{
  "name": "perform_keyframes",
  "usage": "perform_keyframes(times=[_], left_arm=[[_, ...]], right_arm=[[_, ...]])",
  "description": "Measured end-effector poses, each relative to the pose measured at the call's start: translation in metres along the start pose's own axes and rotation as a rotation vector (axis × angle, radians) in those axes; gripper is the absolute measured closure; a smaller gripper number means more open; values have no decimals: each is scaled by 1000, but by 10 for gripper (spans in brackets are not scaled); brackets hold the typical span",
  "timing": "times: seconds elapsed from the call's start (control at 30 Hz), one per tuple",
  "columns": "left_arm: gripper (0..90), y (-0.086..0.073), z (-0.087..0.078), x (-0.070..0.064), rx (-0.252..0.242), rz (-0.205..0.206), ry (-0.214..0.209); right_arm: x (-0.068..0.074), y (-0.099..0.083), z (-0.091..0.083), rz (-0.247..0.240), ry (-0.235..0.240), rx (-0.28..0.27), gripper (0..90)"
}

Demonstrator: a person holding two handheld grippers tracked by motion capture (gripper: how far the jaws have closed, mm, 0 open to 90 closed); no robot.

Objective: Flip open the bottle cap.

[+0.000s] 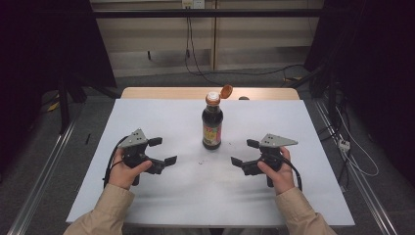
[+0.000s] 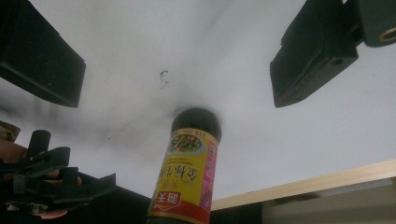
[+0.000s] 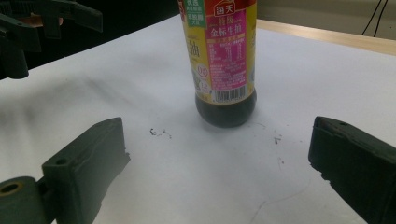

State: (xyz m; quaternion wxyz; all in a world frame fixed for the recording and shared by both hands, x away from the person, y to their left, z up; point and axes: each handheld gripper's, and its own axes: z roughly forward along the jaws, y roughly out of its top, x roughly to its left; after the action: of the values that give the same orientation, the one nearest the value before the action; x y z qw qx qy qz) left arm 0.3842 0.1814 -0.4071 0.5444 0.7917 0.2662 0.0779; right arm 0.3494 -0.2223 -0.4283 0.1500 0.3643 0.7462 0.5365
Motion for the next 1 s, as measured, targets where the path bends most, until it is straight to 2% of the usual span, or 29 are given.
perform_keyframes(times=[0.27,1.0], left_arm=[[33,-6,-4,0,12,1,7],[35,-22,-24,-2,-3,-13,10]], right_arm=[[-1,-5,-11,0,-11,0,41],[-4,-19,-37,7,-33,5,43]])
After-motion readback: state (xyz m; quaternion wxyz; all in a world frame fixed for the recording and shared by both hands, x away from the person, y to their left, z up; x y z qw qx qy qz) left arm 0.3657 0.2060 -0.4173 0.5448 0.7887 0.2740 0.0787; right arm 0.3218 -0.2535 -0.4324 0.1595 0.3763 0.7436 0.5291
